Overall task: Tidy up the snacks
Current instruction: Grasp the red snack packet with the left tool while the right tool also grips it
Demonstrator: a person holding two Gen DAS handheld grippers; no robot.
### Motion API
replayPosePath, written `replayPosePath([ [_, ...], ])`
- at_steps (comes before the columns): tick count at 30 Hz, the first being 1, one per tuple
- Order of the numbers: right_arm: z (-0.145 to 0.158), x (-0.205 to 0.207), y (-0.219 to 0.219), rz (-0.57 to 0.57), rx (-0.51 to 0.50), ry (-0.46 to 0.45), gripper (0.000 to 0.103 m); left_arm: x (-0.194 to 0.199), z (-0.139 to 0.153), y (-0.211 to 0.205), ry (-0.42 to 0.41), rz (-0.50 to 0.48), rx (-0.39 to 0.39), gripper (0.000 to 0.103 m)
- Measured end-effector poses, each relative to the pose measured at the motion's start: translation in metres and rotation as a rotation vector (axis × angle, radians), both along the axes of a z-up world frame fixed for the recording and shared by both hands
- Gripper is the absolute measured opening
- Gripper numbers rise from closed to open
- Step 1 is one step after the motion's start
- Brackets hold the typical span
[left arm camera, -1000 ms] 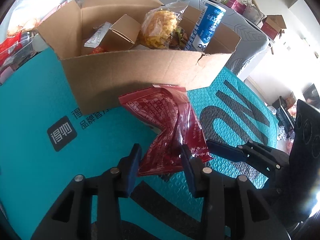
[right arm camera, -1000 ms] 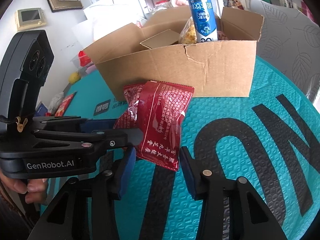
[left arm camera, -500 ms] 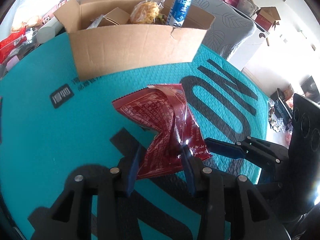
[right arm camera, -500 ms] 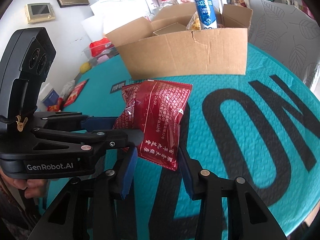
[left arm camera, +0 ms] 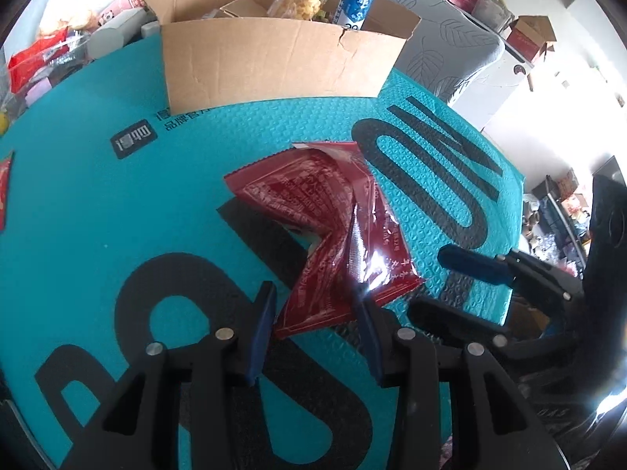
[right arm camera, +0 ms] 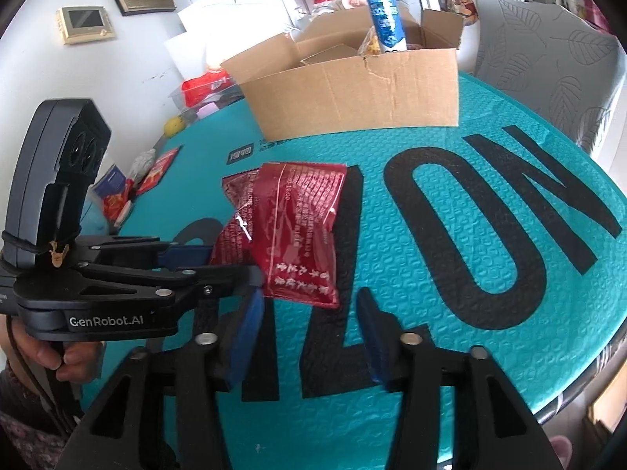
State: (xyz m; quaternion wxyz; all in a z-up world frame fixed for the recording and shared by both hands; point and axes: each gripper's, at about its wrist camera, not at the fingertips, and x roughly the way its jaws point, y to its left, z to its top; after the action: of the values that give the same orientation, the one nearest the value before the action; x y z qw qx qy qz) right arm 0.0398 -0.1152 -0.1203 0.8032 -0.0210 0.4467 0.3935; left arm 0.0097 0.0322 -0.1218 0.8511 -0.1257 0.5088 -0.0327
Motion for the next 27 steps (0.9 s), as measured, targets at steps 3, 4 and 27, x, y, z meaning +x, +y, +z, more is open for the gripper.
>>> replayPosePath([
  [3,0.001,0.006,-0.007,0.008,0.038,0.019,0.062,-0.002,0.004,0.002,-0.015,0.018,0.027,0.04],
  [4,0.001,0.008,-0.007,0.013,0.046,0.025,0.062,-0.002,0.005,0.003,-0.019,0.021,0.029,0.04],
  [27,-0.005,0.031,0.003,0.066,0.099,0.07,0.062,-0.003,0.031,0.021,-0.149,0.011,0.009,0.04],
])
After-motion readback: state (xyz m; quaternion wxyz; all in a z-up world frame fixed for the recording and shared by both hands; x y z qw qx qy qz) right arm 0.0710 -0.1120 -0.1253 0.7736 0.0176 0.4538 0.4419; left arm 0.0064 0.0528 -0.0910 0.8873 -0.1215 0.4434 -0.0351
